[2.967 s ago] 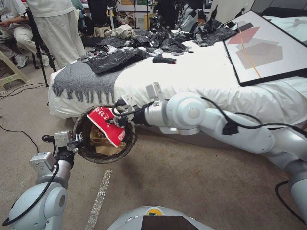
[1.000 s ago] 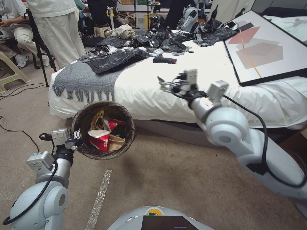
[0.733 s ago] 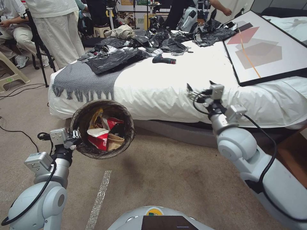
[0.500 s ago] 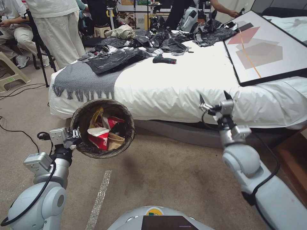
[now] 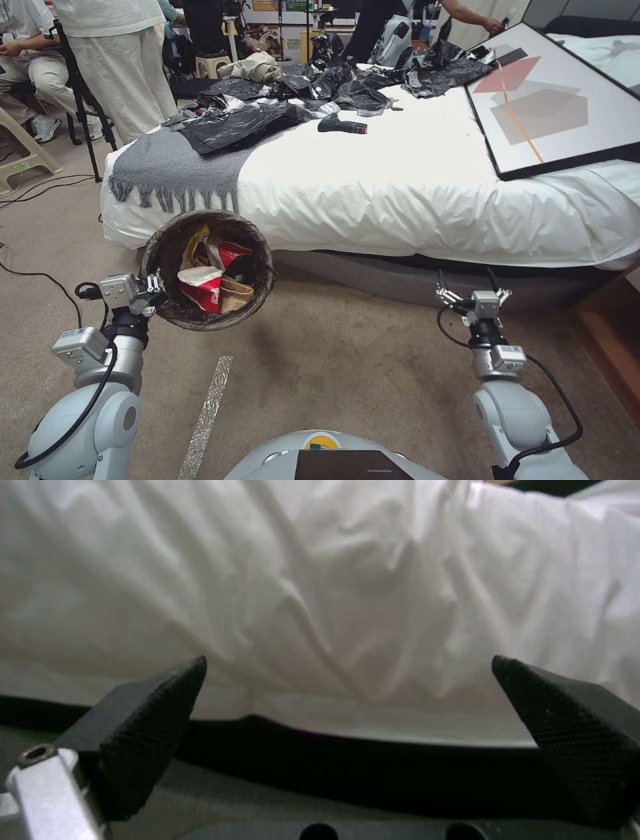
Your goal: Pick up the trash bin, then pick up the garbage from the floor and place it into the trash bin.
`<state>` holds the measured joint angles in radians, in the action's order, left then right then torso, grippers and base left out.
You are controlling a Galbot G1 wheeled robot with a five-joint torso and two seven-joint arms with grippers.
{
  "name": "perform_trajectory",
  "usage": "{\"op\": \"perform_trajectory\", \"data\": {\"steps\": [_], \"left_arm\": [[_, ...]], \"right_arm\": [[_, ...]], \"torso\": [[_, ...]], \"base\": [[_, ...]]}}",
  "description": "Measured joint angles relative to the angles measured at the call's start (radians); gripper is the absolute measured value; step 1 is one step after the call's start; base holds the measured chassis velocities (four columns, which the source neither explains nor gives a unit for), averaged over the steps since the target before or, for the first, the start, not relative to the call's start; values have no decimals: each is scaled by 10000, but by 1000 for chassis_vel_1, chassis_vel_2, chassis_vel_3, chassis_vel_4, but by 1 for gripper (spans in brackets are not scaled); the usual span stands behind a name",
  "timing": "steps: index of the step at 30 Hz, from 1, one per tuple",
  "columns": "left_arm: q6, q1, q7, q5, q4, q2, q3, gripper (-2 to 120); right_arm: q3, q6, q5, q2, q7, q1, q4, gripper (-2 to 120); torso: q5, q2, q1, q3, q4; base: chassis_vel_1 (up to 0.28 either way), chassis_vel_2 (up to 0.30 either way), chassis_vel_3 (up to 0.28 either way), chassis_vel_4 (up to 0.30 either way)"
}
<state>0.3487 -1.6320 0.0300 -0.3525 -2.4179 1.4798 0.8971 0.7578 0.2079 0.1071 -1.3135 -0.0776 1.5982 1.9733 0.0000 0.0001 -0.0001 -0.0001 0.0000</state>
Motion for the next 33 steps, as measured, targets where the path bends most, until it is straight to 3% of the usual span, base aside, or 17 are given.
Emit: {"op": "perform_trajectory", "data": {"steps": [4, 18, 25, 33], "left_arm": [[22, -59, 5, -26, -110, -17, 17, 0], [95, -678, 104, 75, -188, 61, -57, 0], [-602, -1929, 70, 143, -171, 130, -191, 0], [-691, -2010, -43, 372, -568, 143, -443, 0]], "right_arm": [[277, -22, -81, -318, 346, 164, 187, 100], [281, -530, -136, -318, 451, -75, 466, 100], [46, -610, -136, -410, 448, -140, 569, 100], [-14, -638, -174, -399, 442, -148, 602, 100]], "torso": [[0, 0, 0, 0, 0], [-1, 0, 1, 0, -1], [0, 0, 0, 0, 3], [2, 0, 1, 0, -2]], "base": [[0, 0, 0, 0], [0, 0, 0, 0], [0, 0, 0, 0], [0, 0, 0, 0]]}}
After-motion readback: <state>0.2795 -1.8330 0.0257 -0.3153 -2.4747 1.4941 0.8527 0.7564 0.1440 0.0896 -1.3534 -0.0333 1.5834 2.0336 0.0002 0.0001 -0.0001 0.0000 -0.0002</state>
